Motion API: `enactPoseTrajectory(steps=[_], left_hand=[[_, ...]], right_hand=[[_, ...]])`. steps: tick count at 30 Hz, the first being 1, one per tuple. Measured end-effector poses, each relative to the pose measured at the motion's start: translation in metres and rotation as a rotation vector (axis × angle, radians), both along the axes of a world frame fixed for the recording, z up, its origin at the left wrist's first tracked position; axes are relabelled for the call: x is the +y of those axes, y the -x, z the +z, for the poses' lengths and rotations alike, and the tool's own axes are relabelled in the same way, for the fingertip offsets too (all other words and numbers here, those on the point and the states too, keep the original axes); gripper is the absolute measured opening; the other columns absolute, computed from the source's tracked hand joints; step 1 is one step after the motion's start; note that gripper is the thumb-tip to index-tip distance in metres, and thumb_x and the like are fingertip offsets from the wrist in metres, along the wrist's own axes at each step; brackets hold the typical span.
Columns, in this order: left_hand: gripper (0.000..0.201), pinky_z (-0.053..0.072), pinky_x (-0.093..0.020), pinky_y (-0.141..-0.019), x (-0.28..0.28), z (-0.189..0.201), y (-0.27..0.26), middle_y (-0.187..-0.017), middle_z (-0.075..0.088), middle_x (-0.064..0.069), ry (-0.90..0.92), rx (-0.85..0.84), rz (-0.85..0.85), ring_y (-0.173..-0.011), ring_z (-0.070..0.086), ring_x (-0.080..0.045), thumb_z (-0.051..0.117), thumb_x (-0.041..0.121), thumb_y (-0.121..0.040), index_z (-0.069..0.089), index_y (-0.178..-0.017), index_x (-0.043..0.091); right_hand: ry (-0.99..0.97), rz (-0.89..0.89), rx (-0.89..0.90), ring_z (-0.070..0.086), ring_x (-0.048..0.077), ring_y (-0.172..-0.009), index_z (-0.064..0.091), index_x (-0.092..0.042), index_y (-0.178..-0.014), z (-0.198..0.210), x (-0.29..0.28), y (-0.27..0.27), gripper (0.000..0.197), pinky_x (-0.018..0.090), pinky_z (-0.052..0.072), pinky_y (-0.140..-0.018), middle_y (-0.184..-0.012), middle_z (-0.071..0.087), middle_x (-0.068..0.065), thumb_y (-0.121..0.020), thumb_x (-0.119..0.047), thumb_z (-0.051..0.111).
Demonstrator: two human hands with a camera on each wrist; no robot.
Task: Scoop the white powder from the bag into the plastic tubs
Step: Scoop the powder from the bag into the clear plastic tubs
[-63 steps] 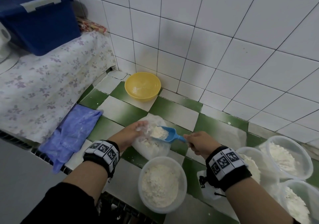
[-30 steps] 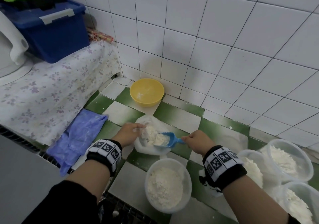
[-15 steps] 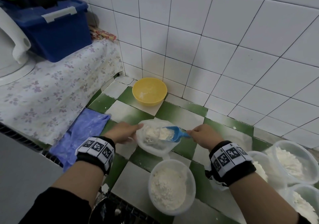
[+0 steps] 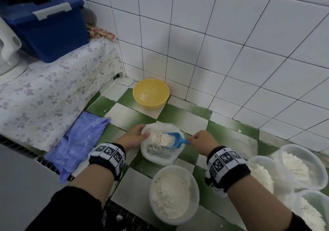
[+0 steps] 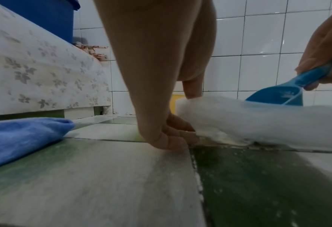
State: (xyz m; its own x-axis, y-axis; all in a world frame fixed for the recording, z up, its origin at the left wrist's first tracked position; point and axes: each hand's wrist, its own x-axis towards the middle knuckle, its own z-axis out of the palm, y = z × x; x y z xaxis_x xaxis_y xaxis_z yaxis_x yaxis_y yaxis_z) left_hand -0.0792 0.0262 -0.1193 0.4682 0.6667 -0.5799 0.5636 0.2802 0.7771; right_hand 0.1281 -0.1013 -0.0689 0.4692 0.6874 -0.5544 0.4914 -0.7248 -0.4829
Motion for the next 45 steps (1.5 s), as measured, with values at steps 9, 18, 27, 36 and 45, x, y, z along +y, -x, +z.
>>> enactPoseTrajectory(steps=[9, 18, 27, 36, 45], left_hand=[[0.033, 0.061, -0.031, -0.070, -0.013, 0.011, 0.000, -0.110, 0.065, -0.005, -0.152, -0.060, -0.037, -0.095, 0.068, -0.018, 0.050, 0.006, -0.099, 0.054, -0.118, 0.034], [0.029, 0.055, -0.021, -0.067, -0.012, 0.008, -0.003, -0.118, 0.056, -0.002, -0.047, 0.006, -0.037, -0.102, 0.058, -0.019, 0.043, 0.004, -0.101, 0.065, -0.116, 0.016], [0.025, 0.052, -0.043, -0.098, -0.015, 0.009, -0.004, -0.123, 0.059, -0.009, 0.134, -0.107, -0.013, -0.112, 0.060, -0.027, 0.046, 0.008, -0.100, 0.058, -0.115, 0.025], [0.028, 0.044, -0.019, -0.076, -0.018, 0.008, 0.011, -0.124, 0.056, 0.002, -0.187, 0.107, -0.110, -0.106, 0.051, -0.014, 0.046, 0.019, -0.103, 0.057, -0.126, 0.028], [0.037, 0.042, -0.017, -0.075, -0.034, 0.015, 0.015, -0.129, 0.058, 0.003, -0.275, 0.056, -0.020, -0.108, 0.050, -0.011, 0.054, 0.019, -0.098, 0.058, -0.134, 0.029]], right_hand=[[0.002, -0.009, 0.011, 0.040, 0.009, -0.054, 0.066, 0.000, -0.102, -0.010, -0.001, -0.002, 0.030, 0.017, 0.033, -0.049, -0.063, 0.045, -0.001, -0.095, -0.026, 0.052], [0.029, 0.056, -0.018, 0.041, 0.007, -0.055, 0.066, -0.003, -0.107, -0.011, -0.001, -0.005, 0.031, 0.013, 0.034, -0.049, -0.064, 0.045, -0.002, -0.096, -0.028, 0.050], [-0.010, 0.016, 0.041, 0.043, 0.010, -0.057, 0.067, -0.001, -0.101, -0.017, 0.000, 0.000, 0.030, 0.017, 0.039, -0.054, -0.066, 0.049, 0.000, -0.095, -0.027, 0.052], [0.041, 0.082, -0.029, 0.039, 0.009, -0.056, 0.045, -0.019, -0.062, -0.007, -0.009, -0.013, 0.037, 0.016, 0.032, -0.053, -0.065, 0.044, -0.001, -0.095, -0.034, 0.047], [-0.130, 0.000, 0.157, 0.035, 0.012, -0.053, 0.064, -0.002, -0.076, 0.027, -0.036, -0.016, 0.036, 0.022, 0.032, -0.053, -0.063, 0.044, 0.004, -0.096, -0.028, 0.049]])
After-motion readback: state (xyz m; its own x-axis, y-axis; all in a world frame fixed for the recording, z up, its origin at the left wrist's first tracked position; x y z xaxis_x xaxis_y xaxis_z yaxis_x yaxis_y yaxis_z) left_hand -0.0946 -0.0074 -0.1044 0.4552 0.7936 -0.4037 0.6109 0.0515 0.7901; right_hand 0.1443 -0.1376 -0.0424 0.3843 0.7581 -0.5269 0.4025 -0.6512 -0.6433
